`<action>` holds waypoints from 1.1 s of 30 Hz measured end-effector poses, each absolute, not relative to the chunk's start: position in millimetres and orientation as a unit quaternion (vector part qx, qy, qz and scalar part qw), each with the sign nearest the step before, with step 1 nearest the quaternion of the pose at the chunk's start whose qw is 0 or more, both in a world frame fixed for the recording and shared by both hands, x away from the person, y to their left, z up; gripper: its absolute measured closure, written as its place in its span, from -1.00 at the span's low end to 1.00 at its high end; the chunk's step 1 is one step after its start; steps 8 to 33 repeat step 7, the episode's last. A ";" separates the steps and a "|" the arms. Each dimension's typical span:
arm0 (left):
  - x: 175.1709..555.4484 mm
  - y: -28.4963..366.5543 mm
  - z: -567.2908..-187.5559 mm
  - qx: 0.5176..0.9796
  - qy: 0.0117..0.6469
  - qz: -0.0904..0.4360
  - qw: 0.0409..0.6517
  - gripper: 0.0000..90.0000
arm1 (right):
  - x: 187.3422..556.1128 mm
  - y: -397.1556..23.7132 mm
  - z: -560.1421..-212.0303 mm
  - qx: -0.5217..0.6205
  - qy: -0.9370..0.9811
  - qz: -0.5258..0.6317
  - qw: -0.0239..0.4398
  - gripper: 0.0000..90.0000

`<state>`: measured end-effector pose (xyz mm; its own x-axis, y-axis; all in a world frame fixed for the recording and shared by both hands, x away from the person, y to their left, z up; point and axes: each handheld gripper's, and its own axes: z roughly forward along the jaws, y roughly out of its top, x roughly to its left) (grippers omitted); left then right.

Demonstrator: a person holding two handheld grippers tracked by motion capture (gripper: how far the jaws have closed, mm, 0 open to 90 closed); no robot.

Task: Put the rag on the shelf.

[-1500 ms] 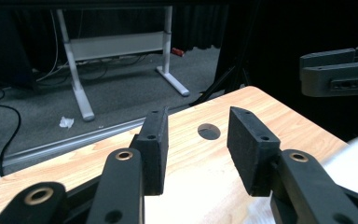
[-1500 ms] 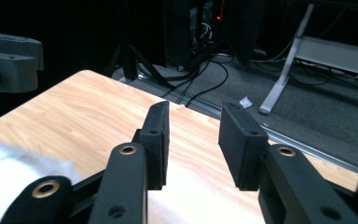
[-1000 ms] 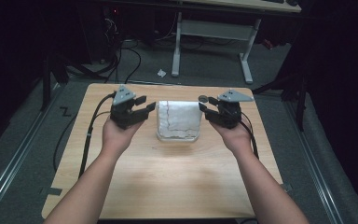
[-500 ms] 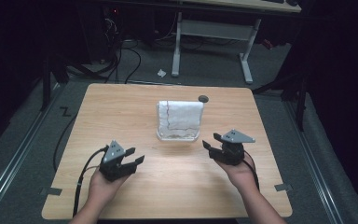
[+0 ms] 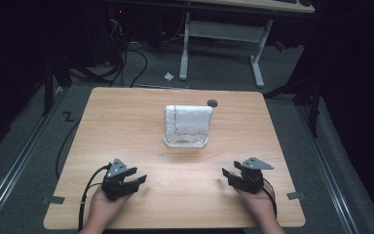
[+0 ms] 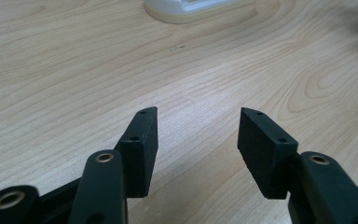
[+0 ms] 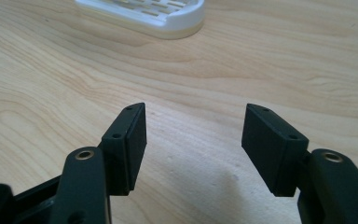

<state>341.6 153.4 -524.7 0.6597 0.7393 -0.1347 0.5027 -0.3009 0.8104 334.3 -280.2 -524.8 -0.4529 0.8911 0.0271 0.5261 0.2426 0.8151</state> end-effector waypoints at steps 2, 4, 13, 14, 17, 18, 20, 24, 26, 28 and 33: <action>340.8 152.6 -524.9 0.797 0.387 0.133 0.444 0.06 | 333.2 -280.7 -524.6 0.469 0.753 0.400 0.230 -0.10; 340.2 152.4 -524.9 0.800 0.384 0.136 0.441 0.05 | 332.5 -280.1 -525.5 0.468 0.755 0.398 0.229 -0.10; 341.2 153.2 -523.7 0.797 0.389 0.131 0.443 0.02 | 333.1 -278.2 -527.6 0.463 0.761 0.395 0.225 -0.12; 341.2 153.2 -523.7 0.797 0.389 0.131 0.443 0.02 | 333.1 -278.2 -527.6 0.463 0.761 0.395 0.225 -0.12; 341.2 153.2 -523.7 0.797 0.389 0.131 0.443 0.02 | 333.1 -278.2 -527.6 0.463 0.761 0.395 0.225 -0.12; 341.2 153.2 -523.7 0.797 0.389 0.131 0.443 0.02 | 333.1 -278.2 -527.6 0.463 0.761 0.395 0.225 -0.12; 341.2 153.2 -523.7 0.797 0.389 0.131 0.443 0.02 | 333.1 -278.2 -527.6 0.463 0.761 0.395 0.225 -0.12; 341.2 153.2 -523.7 0.797 0.389 0.131 0.443 0.02 | 333.1 -278.2 -527.6 0.463 0.761 0.395 0.225 -0.12; 341.2 153.2 -523.7 0.797 0.389 0.131 0.443 0.02 | 333.1 -278.2 -527.6 0.463 0.761 0.395 0.225 -0.12; 341.2 153.2 -523.7 0.797 0.389 0.131 0.443 0.02 | 333.1 -278.2 -527.6 0.463 0.761 0.395 0.225 -0.12; 341.2 153.2 -523.7 0.797 0.389 0.131 0.443 0.02 | 333.1 -278.2 -527.6 0.463 0.761 0.395 0.225 -0.12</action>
